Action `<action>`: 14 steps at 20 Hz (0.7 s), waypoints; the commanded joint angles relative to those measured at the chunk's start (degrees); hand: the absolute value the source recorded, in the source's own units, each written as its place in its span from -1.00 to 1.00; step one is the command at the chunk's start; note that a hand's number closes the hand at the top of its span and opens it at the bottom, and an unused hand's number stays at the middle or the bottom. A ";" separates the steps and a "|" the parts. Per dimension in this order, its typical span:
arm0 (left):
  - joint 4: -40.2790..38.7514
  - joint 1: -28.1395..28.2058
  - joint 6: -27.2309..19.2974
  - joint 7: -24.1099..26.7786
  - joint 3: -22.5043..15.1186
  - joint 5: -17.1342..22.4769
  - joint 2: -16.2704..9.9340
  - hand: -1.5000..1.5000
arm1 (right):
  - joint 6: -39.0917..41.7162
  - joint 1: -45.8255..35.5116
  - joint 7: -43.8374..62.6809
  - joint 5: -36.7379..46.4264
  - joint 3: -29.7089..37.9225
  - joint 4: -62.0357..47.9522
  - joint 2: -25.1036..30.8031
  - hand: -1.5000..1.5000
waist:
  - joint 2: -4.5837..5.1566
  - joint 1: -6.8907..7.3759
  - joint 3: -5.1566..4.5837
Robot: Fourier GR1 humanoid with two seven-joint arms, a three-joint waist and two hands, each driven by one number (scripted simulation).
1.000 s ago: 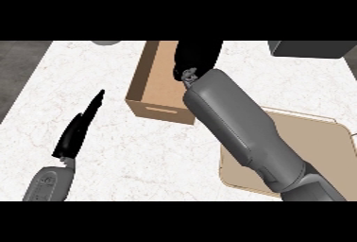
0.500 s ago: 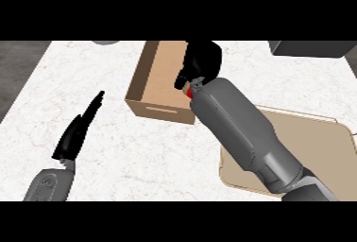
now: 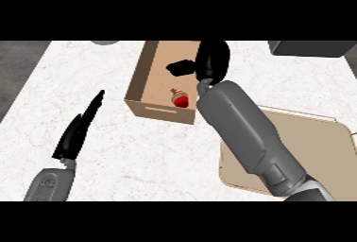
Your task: Pick the cupcake from the tray and place it in the cardboard box
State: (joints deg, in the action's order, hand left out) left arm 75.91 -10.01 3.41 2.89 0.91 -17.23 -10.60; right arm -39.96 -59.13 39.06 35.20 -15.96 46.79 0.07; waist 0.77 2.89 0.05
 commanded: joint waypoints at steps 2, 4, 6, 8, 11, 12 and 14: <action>-3.12 -1.17 -0.48 1.72 1.57 0.38 -0.35 0.00 | -10.34 2.23 -7.65 -6.48 5.21 1.97 -0.06 -1.00 | -0.09 -1.47 -0.02; -0.50 3.18 0.96 3.01 1.69 1.38 -1.30 0.00 | -13.58 4.81 -14.24 -7.37 6.45 0.81 -0.06 -1.00 | -0.23 -1.09 0.00; 0.73 0.01 0.27 -0.67 1.42 0.93 -0.46 0.00 | -14.30 7.85 -21.47 -10.29 8.68 2.42 0.95 -1.00 | -0.23 -1.64 0.04; 0.24 1.79 -1.03 -0.53 0.36 -0.50 0.64 0.00 | -13.79 11.88 -24.46 -12.03 9.13 6.79 1.08 -1.00 | -0.60 -2.42 0.01; -2.62 -0.52 -1.31 0.25 1.86 -0.17 0.28 0.00 | -13.78 17.89 -32.72 -15.55 10.58 8.98 0.79 -1.00 | -0.54 -2.71 0.00; -0.90 -0.64 -1.57 -0.52 1.21 -0.34 0.94 0.00 | -11.85 17.94 -33.88 -16.82 11.91 10.91 3.32 -1.00 | -0.63 -2.78 0.00; -1.72 1.92 0.41 2.42 2.35 0.66 -1.11 0.00 | -10.08 19.63 -34.76 -18.18 13.30 14.50 5.40 -1.00 | -0.75 -2.96 -0.02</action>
State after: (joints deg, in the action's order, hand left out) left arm 75.27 -8.85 3.14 3.60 2.74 -16.72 -10.96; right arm -51.67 -43.90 9.67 20.50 -5.14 56.00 2.75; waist 0.20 0.45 0.05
